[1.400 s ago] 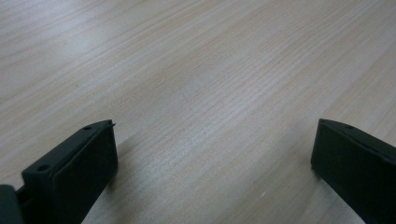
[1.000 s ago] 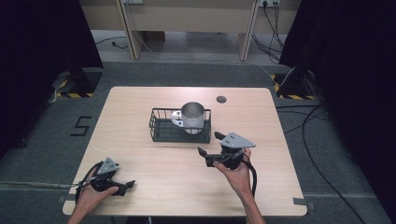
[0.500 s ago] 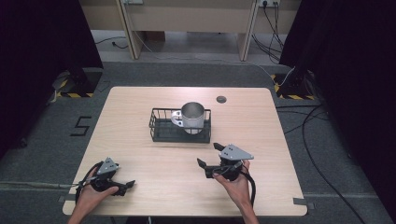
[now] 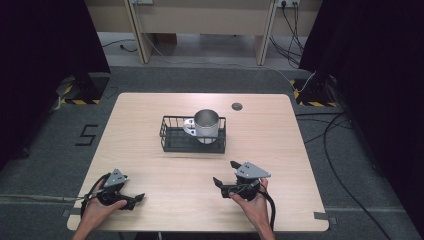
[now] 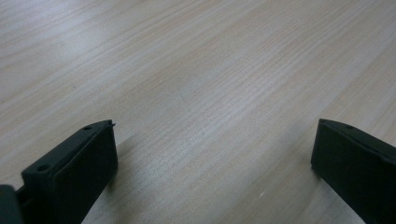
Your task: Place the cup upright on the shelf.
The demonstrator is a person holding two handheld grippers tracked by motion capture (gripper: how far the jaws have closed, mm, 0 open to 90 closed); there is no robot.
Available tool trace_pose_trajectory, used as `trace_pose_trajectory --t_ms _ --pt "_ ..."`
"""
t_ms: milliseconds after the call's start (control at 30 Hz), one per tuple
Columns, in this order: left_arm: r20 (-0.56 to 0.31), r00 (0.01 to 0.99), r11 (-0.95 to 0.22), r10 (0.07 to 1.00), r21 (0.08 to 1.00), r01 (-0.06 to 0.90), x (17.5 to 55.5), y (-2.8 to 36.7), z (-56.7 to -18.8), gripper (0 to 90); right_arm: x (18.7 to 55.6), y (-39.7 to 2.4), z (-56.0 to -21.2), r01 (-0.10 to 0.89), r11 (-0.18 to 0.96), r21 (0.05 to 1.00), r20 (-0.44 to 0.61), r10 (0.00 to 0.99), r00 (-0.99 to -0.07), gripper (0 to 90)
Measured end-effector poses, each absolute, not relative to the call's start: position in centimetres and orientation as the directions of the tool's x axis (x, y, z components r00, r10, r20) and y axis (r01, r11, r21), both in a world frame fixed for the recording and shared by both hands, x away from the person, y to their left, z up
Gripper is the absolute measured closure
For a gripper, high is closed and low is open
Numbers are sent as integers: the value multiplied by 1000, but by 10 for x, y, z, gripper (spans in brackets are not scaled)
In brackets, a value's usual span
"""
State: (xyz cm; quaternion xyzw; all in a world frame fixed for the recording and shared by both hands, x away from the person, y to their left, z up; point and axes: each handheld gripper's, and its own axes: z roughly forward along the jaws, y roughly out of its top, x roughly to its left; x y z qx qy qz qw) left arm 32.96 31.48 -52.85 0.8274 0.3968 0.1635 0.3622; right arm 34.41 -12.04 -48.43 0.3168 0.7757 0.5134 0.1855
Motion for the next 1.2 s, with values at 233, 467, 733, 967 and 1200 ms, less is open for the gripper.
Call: trace_pose_trajectory --t_ms 233,467,733,967,1200 --pt "-17 632 -423 775 729 538 330 315 -529 0 335 -124 -491 325 305 895 29 688 -725 151" --pt "-17 632 -423 775 729 538 330 315 -529 0 329 -132 -498 363 300 882 58 695 -716 151" --pt "-17 632 -423 775 729 538 330 315 -529 0 322 -145 -507 402 311 861 69 712 -698 150" --pt "-17 632 -423 775 729 538 330 315 -529 0 316 -155 -512 432 327 840 67 729 -681 151" --pt "-17 632 -423 775 729 538 330 315 -528 0 313 -160 -516 450 335 828 66 738 -671 151"
